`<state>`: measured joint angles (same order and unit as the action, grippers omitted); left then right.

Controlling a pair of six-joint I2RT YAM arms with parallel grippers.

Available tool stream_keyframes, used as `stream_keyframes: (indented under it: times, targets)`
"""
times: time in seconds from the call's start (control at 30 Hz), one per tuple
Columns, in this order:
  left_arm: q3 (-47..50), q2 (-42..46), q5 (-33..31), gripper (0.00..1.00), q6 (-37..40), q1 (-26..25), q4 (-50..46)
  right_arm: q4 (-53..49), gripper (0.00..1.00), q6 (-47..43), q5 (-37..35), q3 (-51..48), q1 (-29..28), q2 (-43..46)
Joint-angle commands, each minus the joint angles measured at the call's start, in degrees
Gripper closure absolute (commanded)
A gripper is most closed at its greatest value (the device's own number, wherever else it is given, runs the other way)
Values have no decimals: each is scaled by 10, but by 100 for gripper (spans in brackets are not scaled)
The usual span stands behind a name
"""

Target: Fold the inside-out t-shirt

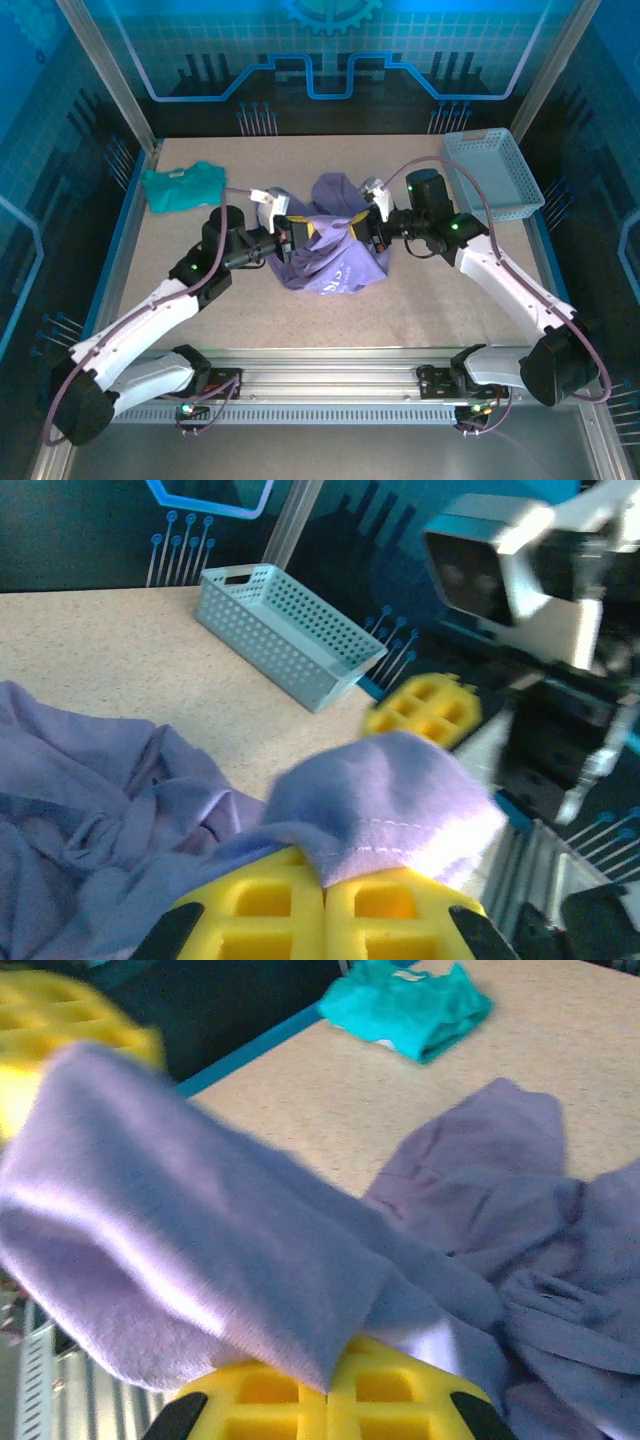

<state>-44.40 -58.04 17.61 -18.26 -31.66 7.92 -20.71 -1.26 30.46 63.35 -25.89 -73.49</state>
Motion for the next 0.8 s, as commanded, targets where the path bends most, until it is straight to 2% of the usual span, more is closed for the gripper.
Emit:
stream_keyframes:
  times: [0.0,0.13,0.33,0.53,0.63,0.77]
  targets:
    - [5,19,33,100,-36,4,-60,-50,100,17,-101,48,-17,-25]
    - [-7,26,52,100,-50,3,-88,-69,99,18,-120,90,-25,-52]
    - [-10,28,76,100,-108,3,-51,-142,96,22,-220,164,-31,-110]
    - [-28,-19,31,100,-170,5,-39,-166,78,8,-249,159,-57,-121]
    - [-39,-39,18,100,-186,5,-35,-170,70,0,-308,130,-76,-101]
    - [-55,-56,16,100,-195,6,-40,-126,61,-37,-363,63,-121,-43]
